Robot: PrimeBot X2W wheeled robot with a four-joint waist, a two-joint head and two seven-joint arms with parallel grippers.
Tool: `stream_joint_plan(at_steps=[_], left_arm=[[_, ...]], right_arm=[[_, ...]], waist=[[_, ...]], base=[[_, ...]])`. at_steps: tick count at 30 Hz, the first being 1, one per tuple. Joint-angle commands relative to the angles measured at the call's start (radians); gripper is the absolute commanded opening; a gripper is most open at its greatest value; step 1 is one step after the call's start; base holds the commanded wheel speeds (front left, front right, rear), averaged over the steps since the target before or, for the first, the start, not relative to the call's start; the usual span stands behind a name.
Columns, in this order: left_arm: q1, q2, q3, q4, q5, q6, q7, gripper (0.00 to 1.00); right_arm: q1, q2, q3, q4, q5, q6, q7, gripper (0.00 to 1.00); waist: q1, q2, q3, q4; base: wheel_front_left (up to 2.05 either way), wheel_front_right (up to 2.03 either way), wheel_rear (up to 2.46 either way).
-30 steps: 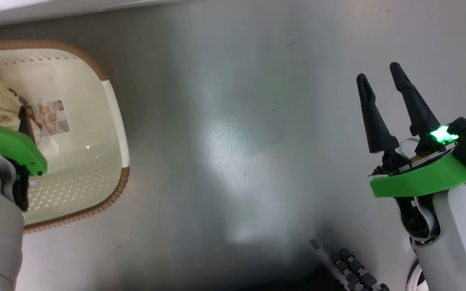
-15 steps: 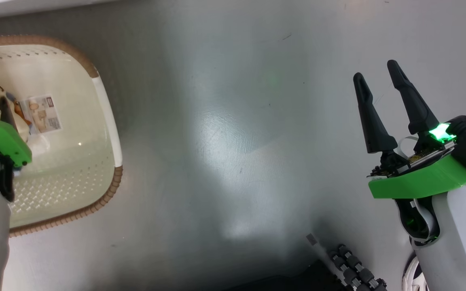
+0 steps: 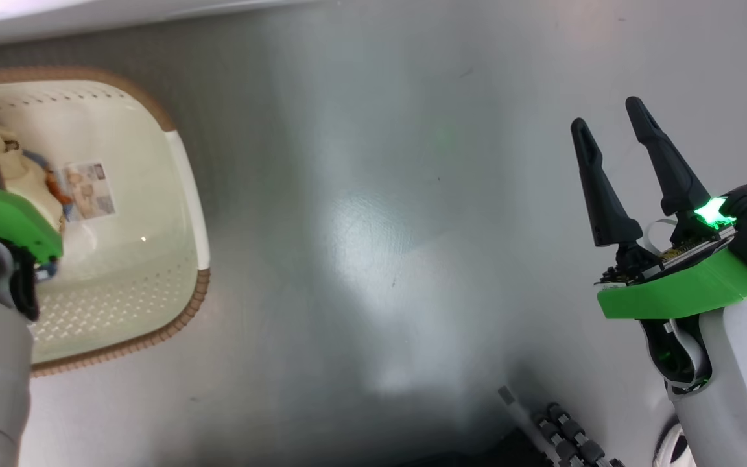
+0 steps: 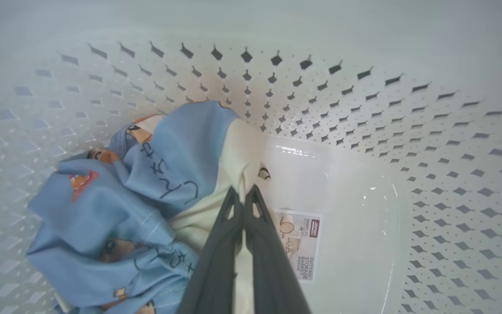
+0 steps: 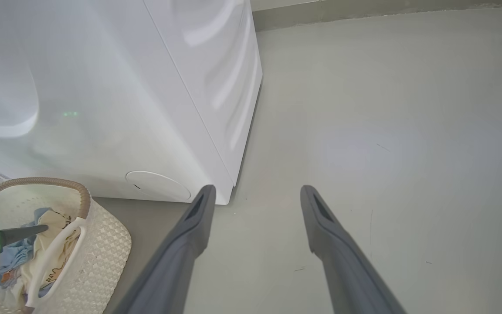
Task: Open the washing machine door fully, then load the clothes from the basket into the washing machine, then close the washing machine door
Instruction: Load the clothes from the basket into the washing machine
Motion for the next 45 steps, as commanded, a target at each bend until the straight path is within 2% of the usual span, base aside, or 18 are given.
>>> stream_joint_plan(at_steps=[1, 12, 28, 45], left_arm=[[0.054, 0.033, 0.020, -0.004, -0.014, -0.001, -0.021, 0.00], [0.138, -0.008, 0.032, -0.025, -0.042, -0.054, -0.098, 0.00], [0.379, -0.027, 0.123, -0.336, 0.020, -0.083, -0.100, 0.00], [0.636, -0.097, 0.208, -0.628, 0.082, -0.100, -0.100, 0.00]], right_arm=[[0.049, -0.007, 0.007, -0.017, -0.012, 0.002, -0.005, 1.00], [0.059, -0.030, 0.014, 0.018, 0.003, 0.002, -0.005, 1.00], [0.131, -0.031, 0.006, 0.068, 0.022, 0.002, -0.005, 1.00], [0.262, -0.057, -0.032, 0.105, 0.046, 0.002, -0.005, 1.00]], waist=[[-0.0001, -0.0001, -0.029, 0.019], [-0.0001, -0.0001, -0.170, 0.066], [-0.0001, -0.0001, -0.401, 0.088], [-0.0001, -0.0001, -0.607, 0.121]], base=[[0.00, 0.00, 0.00], [0.00, 0.00, 0.00], [0.00, 0.00, 0.00], [0.00, 0.00, 0.00]])
